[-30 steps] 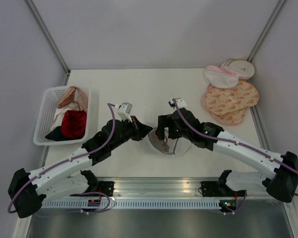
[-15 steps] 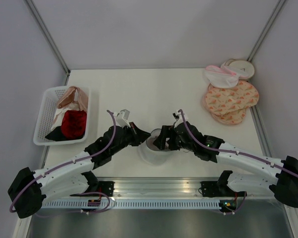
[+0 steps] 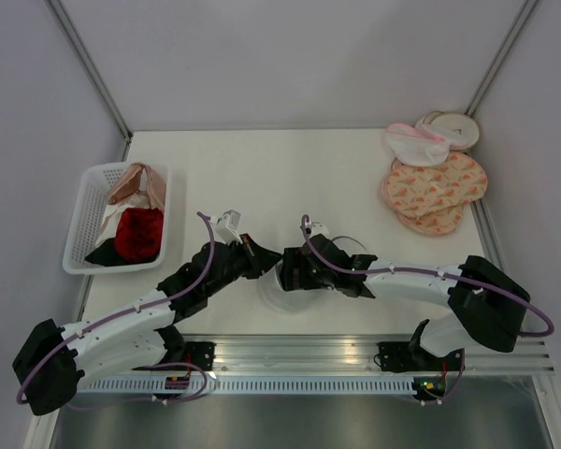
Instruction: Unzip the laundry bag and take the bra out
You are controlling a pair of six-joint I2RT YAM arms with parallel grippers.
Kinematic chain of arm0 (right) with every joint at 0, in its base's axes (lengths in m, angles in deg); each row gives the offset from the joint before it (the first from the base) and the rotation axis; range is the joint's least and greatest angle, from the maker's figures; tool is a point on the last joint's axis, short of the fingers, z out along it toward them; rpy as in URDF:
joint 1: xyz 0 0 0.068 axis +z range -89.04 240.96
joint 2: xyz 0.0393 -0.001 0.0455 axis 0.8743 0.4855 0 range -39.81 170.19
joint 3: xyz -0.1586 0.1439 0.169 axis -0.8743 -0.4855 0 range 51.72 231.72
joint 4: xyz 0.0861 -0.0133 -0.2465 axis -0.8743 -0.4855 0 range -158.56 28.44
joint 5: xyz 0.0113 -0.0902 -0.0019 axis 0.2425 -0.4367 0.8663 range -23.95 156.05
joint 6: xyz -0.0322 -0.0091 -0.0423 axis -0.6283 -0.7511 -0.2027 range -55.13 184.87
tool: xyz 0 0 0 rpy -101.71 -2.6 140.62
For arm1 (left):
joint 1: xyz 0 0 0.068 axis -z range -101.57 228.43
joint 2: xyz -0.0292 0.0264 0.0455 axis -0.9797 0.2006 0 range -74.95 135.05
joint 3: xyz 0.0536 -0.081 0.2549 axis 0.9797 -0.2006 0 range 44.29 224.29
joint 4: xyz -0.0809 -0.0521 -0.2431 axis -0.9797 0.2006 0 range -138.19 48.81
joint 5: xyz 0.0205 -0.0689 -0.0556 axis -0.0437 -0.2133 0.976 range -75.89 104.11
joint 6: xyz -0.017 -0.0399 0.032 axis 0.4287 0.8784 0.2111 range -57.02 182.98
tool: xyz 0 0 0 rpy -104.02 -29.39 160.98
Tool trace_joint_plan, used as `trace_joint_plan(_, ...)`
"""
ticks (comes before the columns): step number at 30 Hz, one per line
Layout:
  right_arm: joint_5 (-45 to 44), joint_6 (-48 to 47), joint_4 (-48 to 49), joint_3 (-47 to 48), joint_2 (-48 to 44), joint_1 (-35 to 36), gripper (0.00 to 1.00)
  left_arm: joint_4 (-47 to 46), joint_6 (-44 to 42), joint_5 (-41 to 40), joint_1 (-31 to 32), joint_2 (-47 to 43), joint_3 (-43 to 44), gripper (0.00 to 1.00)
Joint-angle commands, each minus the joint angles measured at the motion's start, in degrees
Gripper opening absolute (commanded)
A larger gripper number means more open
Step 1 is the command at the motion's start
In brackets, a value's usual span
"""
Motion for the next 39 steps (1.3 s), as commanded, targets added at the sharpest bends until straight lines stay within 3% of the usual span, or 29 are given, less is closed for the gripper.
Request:
trace_joint_plan(1,2.4,-0.5,5.9,1.6,3.7,1.6,0.89,-4.1,2.6,-0.1,-0.2,0.1,-1.3,0.02)
trace_joint_plan(4,1.0,-0.4,5.3,2.2,7.3,1.8,0.84,-4.7,3.3,-0.7,-0.2,-0.1,-2.8,0.02)
trace_joint_plan(7,-1.6,-0.6,3.4,2.7,9.4,2.0,0.65,-5.0,3.8,-1.0,-0.1,-0.7,-4.1,0.02)
trace_joint_plan(10,-4.4,-1.3,0.3,3.0,7.1,2.3,0.3,-4.0,3.9,-1.5,-0.1,-1.6,-4.8,0.02)
trace_joint_plan(11,-5.2,-1.6,-0.5,3.0,6.1,2.2,0.08,-3.8,3.8,-2.2,-0.1,-2.2,-5.0,0.02)
trace_joint_plan(12,-6.4,-1.6,-1.4,3.2,5.1,2.2,0.0,-3.5,3.8,-2.5,-0.1,-2.6,-5.0,0.02)
trace_joint_plan(19,-3.3,-5.1,-7.5,2.8,-7.5,2.3,0.0,1.3,2.8,-7.1,-0.2,-6.3,-4.8,0.02)
trace_joint_plan(28,6.0,-8.9,-5.5,-0.4,-24.1,2.2,0.0,2.0,3.1,-9.0,-0.2,-6.4,-5.4,0.02)
trace_joint_plan(36,-1.9,-10.0,0.1,0.5,-24.1,2.2,0.0,-1.9,3.6,-5.4,-0.3,-2.7,-5.2,0.02)
trace_joint_plan(39,-4.1,-11.4,-6.6,5.6,-19.7,2.2,0.0,-1.9,3.1,-5.0,-0.3,-2.9,-4.6,0.02)
